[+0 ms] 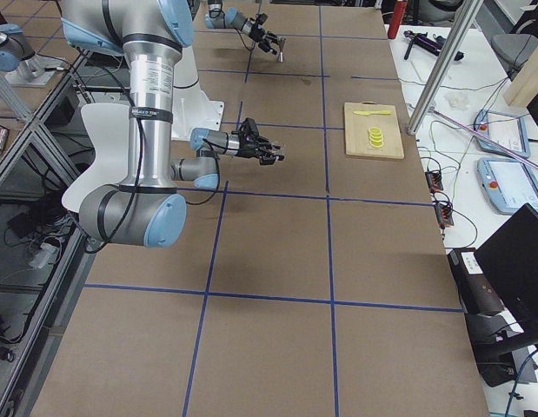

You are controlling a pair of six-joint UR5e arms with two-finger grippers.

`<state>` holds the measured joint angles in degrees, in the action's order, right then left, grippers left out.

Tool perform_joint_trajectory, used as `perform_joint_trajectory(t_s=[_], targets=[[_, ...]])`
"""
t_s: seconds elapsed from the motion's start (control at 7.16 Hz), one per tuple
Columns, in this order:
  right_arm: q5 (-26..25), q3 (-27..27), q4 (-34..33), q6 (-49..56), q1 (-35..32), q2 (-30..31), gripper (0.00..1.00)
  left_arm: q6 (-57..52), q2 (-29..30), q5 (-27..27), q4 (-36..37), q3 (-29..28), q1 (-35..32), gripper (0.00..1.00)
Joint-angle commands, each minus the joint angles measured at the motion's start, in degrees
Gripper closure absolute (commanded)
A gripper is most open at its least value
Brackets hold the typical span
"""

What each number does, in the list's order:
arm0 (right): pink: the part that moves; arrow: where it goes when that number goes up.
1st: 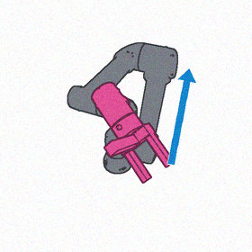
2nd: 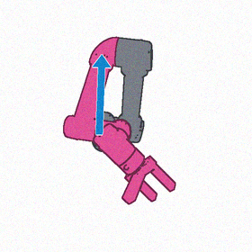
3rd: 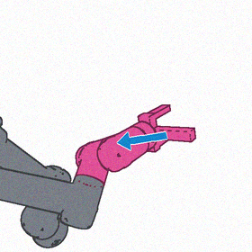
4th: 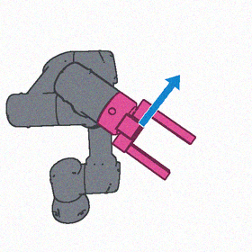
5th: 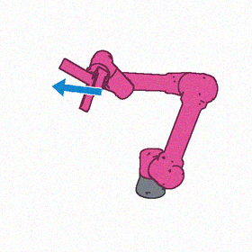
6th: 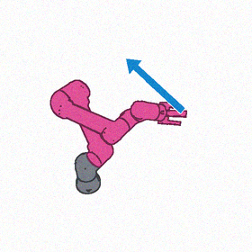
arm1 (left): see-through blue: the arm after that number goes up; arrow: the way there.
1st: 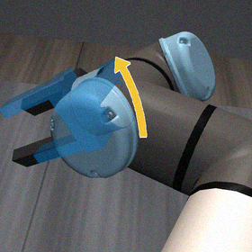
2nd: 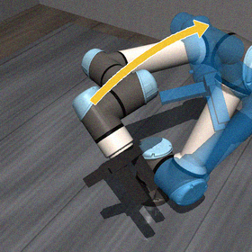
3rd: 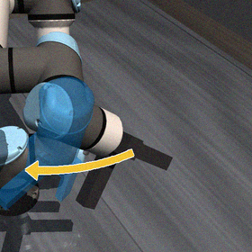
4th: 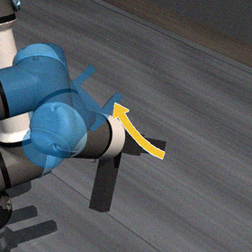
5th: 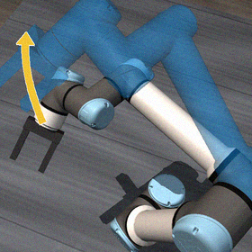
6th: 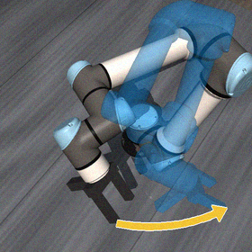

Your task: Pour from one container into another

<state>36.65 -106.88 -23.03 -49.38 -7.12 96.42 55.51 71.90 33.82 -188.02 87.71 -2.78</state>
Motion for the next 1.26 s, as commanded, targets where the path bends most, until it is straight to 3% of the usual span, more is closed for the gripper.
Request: perform_joint_trajectory(t_s=[0.0, 0.7, 1.12], targets=[[0.0, -0.1, 0.1, 0.0, 0.0, 0.0, 1.0, 0.0, -1.3, 6.4, 0.3, 0.4, -0.1, 0.01], [0.0, -0.3, 0.1, -0.2, 0.1, 0.0, 1.0, 0.7, -9.8, 19.4, 0.1, 4.1, -1.3, 0.01], [0.0, -0.2, 0.0, -0.3, 0.1, 0.0, 1.0, 0.8, -16.0, 25.0, 0.2, 2.6, -3.5, 0.01]])
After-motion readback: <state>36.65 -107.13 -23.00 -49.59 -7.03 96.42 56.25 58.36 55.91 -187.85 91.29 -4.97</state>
